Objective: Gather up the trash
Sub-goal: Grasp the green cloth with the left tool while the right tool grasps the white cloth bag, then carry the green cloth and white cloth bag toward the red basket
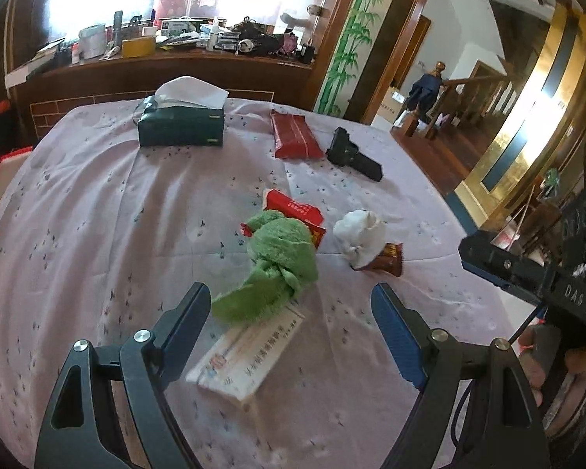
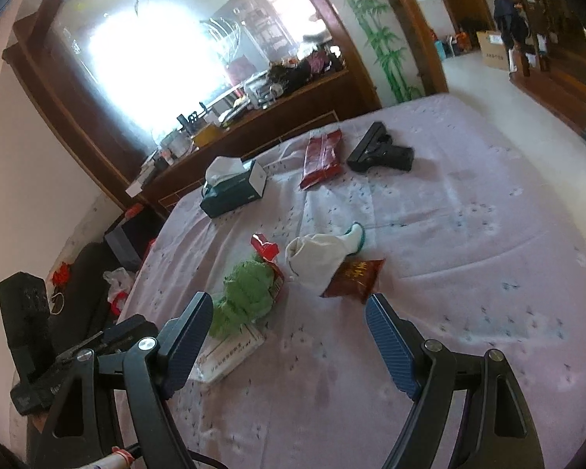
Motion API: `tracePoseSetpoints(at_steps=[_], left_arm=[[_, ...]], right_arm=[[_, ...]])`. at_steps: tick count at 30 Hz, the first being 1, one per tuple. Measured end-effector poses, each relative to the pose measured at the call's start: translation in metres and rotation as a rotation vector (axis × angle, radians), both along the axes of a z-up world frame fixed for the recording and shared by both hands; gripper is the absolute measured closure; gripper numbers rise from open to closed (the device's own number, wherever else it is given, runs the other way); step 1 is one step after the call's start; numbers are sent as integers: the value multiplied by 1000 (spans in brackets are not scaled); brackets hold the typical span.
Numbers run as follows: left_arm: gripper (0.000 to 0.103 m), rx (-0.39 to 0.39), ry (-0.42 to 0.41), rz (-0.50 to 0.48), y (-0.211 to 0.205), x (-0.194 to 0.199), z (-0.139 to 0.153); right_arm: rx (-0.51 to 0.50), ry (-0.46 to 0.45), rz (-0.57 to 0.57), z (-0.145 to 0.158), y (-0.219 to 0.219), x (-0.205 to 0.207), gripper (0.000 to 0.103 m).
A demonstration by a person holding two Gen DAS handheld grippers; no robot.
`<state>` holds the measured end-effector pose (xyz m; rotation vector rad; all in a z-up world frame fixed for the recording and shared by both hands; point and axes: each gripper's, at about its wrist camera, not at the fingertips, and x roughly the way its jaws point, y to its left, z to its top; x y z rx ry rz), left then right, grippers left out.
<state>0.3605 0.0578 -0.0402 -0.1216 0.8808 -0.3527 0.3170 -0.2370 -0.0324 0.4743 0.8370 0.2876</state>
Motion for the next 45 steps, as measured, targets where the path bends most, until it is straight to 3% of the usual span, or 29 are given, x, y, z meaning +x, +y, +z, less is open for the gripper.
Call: tracePoseSetpoints(at_steps=[11, 19, 21, 23, 25, 26, 29, 32, 39, 45], left_arm=[[20, 86, 54, -36, -19, 46, -38], [20, 119, 95, -18, -23, 70, -61], [27, 106, 105, -25, -23, 72, -65], [34, 88, 118, -38, -23, 71, -68], [47, 68, 127, -49, -25, 69, -69], [64, 56, 133, -60, -27, 68, -69], [79, 64, 112, -59, -31, 58, -61], [84, 50, 85, -62, -32, 44, -49], [87, -58, 76, -57, -12, -21, -12], [87, -82, 94, -111, -19, -112, -10]], right_arm=[[119, 110, -20, -35, 6, 64, 21], [84, 224, -94, -67, 11, 107, 26], [93, 247, -88, -73, 13, 111, 29], [74, 252, -85, -77, 16, 112, 41], [55, 258, -73, -79, 19, 110, 57], [46, 259, -69, -79, 20, 109, 65], [75, 254, -48, -79, 18, 102, 77], [102, 196, -26, -64, 14, 82, 80], [130, 53, -8, -12, -1, 5, 81], [147, -35, -4, 12, -21, -99, 81]])
